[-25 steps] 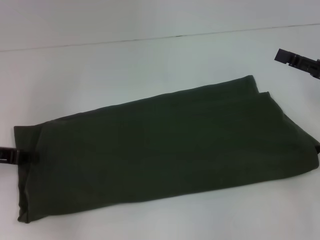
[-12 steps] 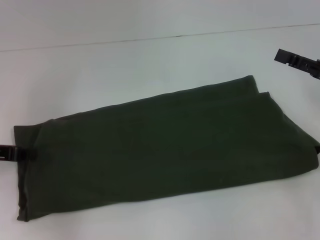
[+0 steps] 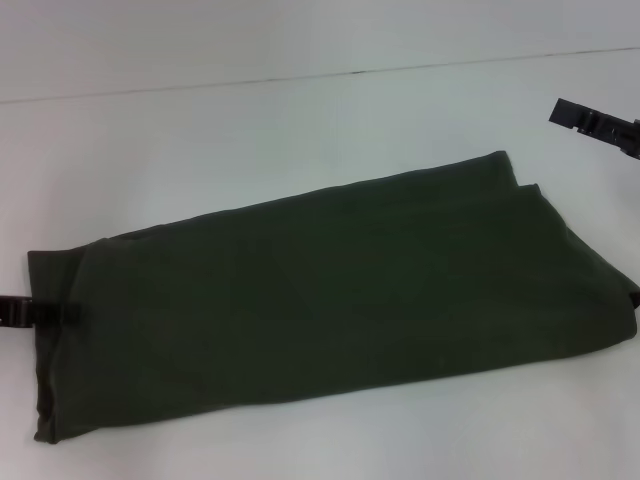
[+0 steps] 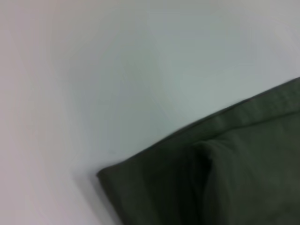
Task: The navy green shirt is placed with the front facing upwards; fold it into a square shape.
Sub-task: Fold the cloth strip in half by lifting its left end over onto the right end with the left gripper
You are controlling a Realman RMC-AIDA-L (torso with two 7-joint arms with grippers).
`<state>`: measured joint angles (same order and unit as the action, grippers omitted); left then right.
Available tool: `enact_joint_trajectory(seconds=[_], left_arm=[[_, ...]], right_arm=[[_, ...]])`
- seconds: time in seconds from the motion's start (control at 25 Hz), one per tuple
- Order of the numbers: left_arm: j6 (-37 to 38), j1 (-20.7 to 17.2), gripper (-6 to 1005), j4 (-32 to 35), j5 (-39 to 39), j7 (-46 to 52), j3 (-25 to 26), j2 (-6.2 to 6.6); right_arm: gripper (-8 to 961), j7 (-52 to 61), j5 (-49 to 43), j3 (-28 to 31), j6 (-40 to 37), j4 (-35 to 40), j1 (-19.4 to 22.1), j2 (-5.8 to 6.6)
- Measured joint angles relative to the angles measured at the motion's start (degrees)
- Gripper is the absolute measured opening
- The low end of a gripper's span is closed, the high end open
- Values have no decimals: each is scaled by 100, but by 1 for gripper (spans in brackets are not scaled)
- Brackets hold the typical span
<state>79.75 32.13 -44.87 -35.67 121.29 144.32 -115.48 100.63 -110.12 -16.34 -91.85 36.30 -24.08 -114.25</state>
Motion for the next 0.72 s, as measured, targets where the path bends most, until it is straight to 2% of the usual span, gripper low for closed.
enact_joint_trajectory(seconds=[0.36,0.64,0.72], left_arm=[[-96,-72,506,-142,-12,-2,177,43],[-45,-76,659,-83,19,-22,128,60],[-41,-76,658,-71,21,-25,109,62]], right_arm=[[908,0,0,0,5,0,0,0],[908,0,0,0,28,0,-21,0],[908,0,0,0,28,0,-25,0]])
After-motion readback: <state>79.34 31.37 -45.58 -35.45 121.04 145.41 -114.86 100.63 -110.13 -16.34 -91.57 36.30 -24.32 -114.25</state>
